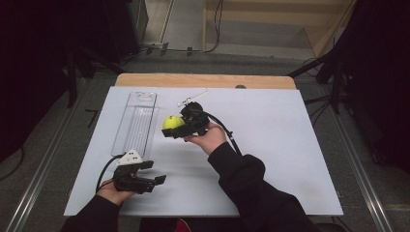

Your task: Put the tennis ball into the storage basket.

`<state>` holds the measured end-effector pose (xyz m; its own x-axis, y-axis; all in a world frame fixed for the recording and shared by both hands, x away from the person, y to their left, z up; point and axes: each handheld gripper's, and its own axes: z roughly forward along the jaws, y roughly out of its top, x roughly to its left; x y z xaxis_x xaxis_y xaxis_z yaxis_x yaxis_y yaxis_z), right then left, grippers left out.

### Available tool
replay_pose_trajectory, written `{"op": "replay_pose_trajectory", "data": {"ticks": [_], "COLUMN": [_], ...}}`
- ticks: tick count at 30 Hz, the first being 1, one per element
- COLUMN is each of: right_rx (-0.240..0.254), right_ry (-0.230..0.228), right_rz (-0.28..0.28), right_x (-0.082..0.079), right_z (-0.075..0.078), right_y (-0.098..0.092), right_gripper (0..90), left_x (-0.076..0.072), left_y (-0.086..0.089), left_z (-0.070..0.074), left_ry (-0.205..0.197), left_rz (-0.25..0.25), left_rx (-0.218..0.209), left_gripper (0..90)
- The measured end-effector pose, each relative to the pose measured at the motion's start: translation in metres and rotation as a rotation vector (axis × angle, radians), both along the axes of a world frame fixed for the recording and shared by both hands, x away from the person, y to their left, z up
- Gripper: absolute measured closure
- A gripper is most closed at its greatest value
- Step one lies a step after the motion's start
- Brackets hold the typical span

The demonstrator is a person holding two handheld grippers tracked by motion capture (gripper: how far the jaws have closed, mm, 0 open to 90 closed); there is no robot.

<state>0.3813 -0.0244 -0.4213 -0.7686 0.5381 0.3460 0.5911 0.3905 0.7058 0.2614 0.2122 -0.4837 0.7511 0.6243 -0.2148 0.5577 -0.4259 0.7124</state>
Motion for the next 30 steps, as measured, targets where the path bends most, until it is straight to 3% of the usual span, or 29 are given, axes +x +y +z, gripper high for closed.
{"op": "replay_pose_trajectory", "data": {"ticks": [30], "right_rx": [0.001], "right_ry": [-0.031], "right_rz": [-0.004], "right_x": [0.019], "right_z": [0.012], "right_y": [0.039], "right_gripper": [23.4], "left_x": [0.0], "left_y": [0.001], "left_z": [0.0], "left_ry": [-0.007], "left_rz": [0.003], "left_rx": [0.008], "left_gripper": [22.7]}}
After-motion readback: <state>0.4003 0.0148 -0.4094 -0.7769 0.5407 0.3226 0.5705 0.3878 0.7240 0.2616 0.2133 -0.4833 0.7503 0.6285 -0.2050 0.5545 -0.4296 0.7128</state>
